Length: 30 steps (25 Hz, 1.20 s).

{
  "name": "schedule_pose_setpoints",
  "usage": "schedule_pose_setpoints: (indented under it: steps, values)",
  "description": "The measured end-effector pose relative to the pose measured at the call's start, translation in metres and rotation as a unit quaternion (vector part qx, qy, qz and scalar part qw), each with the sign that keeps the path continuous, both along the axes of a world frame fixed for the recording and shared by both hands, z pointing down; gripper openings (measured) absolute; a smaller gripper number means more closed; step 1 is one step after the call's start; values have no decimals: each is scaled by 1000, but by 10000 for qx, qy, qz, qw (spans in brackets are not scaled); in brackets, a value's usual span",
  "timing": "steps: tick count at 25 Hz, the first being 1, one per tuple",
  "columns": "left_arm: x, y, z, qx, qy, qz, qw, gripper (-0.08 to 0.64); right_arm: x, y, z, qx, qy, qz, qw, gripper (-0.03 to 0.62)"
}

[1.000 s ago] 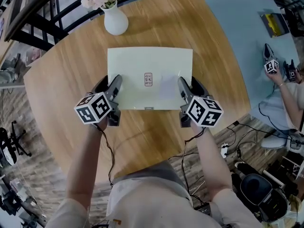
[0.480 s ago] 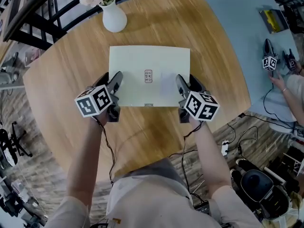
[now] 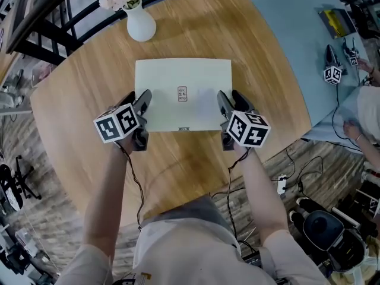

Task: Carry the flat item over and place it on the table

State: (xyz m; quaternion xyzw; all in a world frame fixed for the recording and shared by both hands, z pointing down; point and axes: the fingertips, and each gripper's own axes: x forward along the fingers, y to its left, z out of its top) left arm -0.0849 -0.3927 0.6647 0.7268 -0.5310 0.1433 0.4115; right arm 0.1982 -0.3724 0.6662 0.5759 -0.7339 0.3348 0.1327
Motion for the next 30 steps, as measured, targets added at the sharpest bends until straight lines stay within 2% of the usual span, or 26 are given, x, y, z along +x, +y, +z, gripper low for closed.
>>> schedule_pose_setpoints:
  steps: [3, 6, 11, 15, 21, 28, 30]
  values:
    - [2, 6, -17, 214, -216, 126, 9995, 249, 0, 4, -17, 169, -10, -18, 9999, 213]
    - [9, 10, -50, 698, -443, 335, 9960, 247, -4, 8, -44, 427, -61, -73, 9990, 190]
    - [28, 23, -117, 1642, -788, 827, 9798, 236, -25, 18, -101, 941, -14, -344, 9950, 152]
    - [33, 37, -172, 2200, -722, 807, 9695, 203, -44, 30, -157, 1461, 88, -661, 9870, 141]
    - [31, 72, -245, 2738, -612, 818, 9564, 179, -70, 60, -240, 2177, 57, -997, 9709, 118]
    - [34, 124, -323, 3474, -711, 938, 9303, 126, -90, 105, -314, 2721, -155, -1206, 9546, 87]
    - [33, 139, -339, 3587, -721, 896, 9263, 126, -95, 118, -331, 2785, -290, -1259, 9517, 75]
